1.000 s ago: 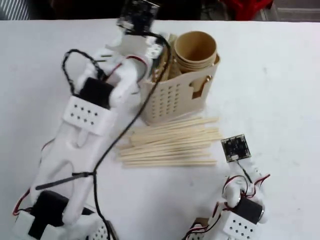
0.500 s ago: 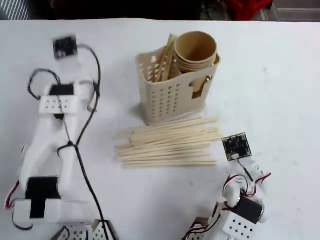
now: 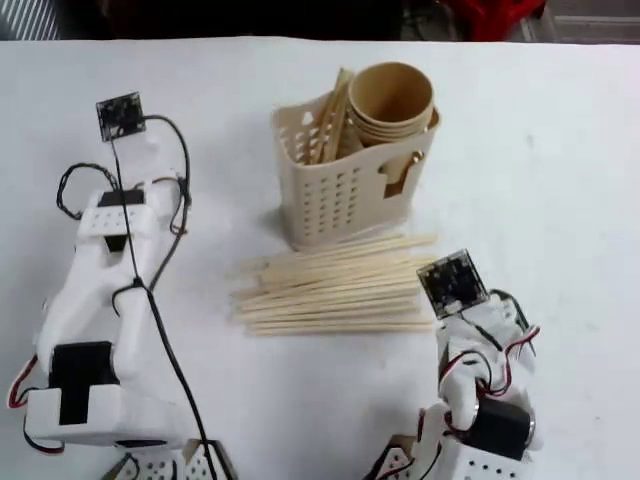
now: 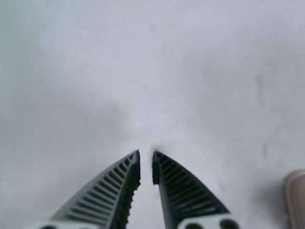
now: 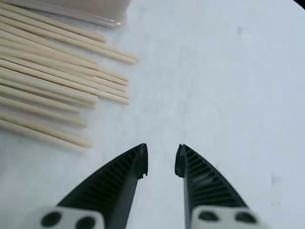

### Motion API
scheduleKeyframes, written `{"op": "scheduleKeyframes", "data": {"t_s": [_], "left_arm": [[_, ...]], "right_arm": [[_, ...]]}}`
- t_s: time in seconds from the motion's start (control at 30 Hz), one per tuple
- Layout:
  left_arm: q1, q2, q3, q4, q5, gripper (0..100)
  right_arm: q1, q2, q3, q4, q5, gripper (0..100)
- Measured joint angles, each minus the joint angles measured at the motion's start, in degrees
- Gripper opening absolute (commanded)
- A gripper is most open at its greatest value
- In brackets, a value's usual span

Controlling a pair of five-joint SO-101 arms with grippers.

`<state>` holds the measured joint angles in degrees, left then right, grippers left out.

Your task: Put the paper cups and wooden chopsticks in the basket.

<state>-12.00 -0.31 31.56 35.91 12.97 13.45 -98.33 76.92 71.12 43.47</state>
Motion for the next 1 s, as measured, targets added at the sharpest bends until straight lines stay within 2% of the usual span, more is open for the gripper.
{"op": "scheduleKeyframes", "data": {"t_s": [0.23, 0.4, 0.53, 0.63, 0.8, 1.0], "left_arm": [[-1.67, 0.0, 0.0, 0.0, 0.0, 7], [-3.87, 0.0, 0.0, -1.58, 0.0, 7], [-3.87, 0.0, 0.09, -2.73, 0.0, 7], [-3.87, 0.0, 0.09, -3.16, 0.0, 7], [-3.87, 0.0, 0.09, -3.6, 0.0, 7], [-3.87, 0.0, 0.09, -3.69, 0.0, 7]], "right_arm": [[-15.56, 27.16, -17.41, 6.51, 1.93, 14.6], [-29.45, 46.24, -20.92, 6.33, 10.73, 14.6], [-37.45, 53.8, -21.01, 5.63, 18.64, 14.9], [-41.23, 56.79, -21.01, 4.84, 22.68, 14.9], [-45.89, 60.92, -21.01, -1.41, 24.26, 14.9], [-46.86, 68.92, -20.22, -11.25, 24.53, 14.5]]}}
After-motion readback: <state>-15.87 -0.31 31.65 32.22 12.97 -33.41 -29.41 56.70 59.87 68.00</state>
